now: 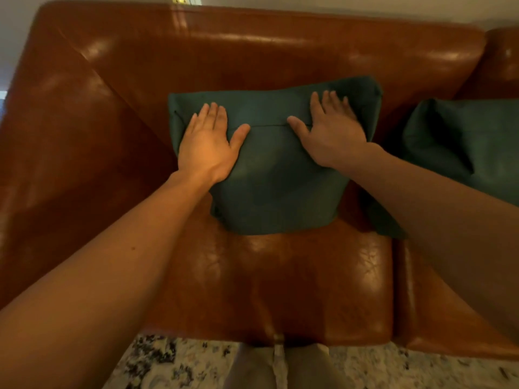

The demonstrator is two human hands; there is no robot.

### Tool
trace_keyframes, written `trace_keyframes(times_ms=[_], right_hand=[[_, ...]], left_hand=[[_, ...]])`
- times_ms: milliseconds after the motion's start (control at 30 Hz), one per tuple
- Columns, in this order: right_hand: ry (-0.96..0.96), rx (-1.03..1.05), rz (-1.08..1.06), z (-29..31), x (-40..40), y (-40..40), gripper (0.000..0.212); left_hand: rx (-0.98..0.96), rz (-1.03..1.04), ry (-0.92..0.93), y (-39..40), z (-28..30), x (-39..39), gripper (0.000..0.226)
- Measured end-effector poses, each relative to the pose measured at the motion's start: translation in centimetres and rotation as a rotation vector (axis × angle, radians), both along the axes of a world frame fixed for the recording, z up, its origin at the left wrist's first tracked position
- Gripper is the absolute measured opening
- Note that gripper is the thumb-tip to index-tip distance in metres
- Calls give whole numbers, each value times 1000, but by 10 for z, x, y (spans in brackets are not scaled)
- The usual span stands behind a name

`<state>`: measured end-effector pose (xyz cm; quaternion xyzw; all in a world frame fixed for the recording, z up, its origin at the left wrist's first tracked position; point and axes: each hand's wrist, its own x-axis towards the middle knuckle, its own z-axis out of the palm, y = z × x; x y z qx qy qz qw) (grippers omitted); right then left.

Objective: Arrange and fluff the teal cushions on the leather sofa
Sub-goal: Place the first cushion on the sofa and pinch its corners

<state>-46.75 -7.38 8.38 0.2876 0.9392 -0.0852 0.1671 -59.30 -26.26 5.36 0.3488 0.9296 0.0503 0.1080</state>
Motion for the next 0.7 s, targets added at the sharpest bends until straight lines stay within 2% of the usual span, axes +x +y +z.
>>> trace_keyframes(times_ms=[67,133,200,233,300,400,600,667,700], right_hand=[[-21,26,-61,6,-1,-3,82],[107,14,-57,10,-8,-16,71],[295,-38,65,7,-16,-33,57],[312,-82,115,4,-19,-38,53],[242,-104,142,-7,-19,-40,51],[163,-28,116,-18,-14,-33,53],[43,-20,20,-13,-16,-26,70],[66,10,-19,-5,-23,-35,69],[136,30,-8,-2,-29,-45,66]], left_hand=[[-1,56,58,2,6,4,79],[94,83,103,19,13,13,71],[185,21,42,43,16,24,57],[188,6,-18,52,15,29,53],[142,-1,-76,57,7,33,50],[70,-21,-47,47,-6,28,56],[22,62,5,11,-11,2,73],[39,79,12,0,-13,1,72],[54,75,14,-1,-15,3,70]])
